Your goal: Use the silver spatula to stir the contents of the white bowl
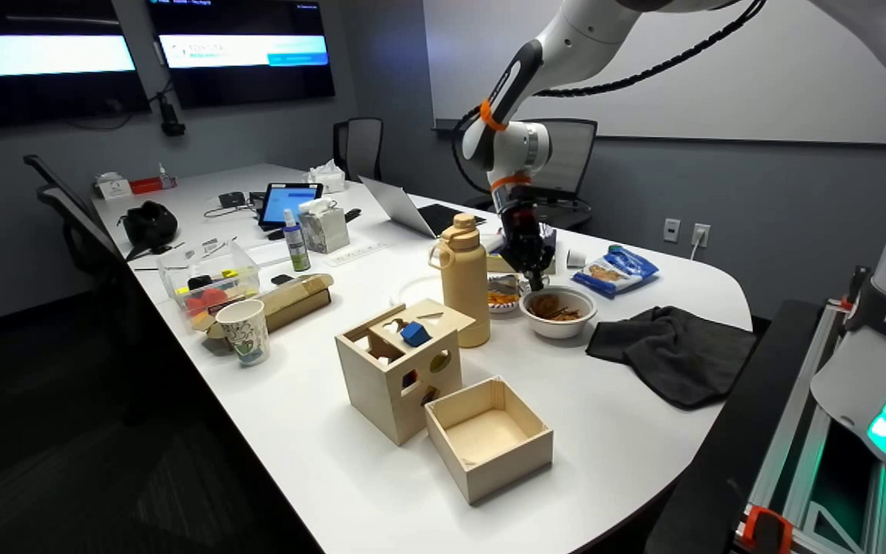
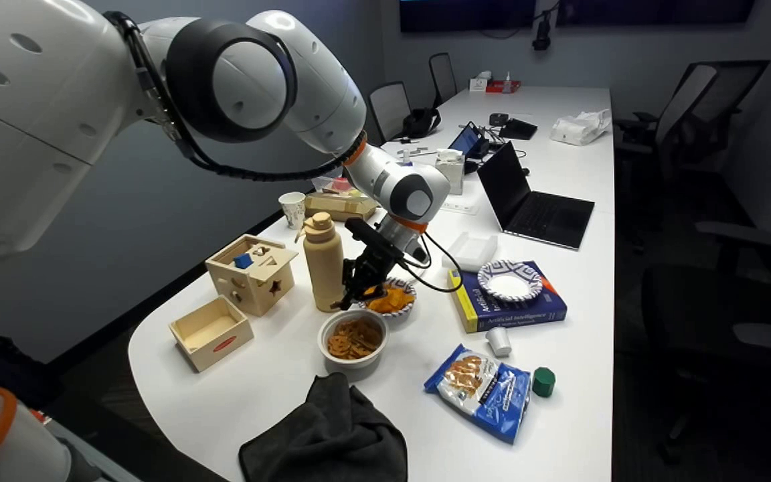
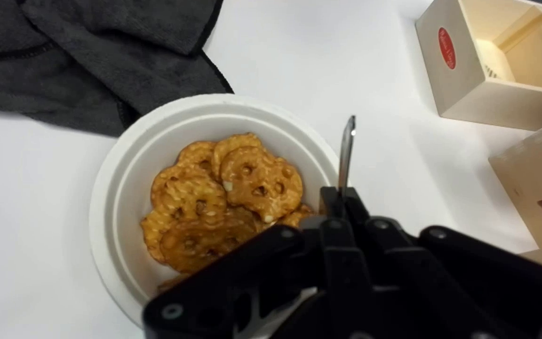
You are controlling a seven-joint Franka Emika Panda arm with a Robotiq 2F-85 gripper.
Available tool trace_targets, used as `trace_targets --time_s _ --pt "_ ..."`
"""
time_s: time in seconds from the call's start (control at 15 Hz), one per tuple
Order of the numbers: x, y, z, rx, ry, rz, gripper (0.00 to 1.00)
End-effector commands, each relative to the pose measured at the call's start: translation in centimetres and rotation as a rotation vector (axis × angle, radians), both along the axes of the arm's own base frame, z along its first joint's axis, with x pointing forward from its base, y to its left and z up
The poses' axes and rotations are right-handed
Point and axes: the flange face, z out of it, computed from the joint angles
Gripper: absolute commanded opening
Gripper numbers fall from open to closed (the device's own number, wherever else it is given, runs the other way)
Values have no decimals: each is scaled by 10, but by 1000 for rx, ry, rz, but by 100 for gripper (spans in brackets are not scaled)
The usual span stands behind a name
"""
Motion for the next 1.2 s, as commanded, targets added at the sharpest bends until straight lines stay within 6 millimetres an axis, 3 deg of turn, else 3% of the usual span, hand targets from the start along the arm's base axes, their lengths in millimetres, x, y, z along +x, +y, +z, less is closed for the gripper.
trace_targets --time_s 0.0,1.13 --pt "5 5 -2 13 -16 2 1" --pt "9 -15 -10 -28 -34 -34 1"
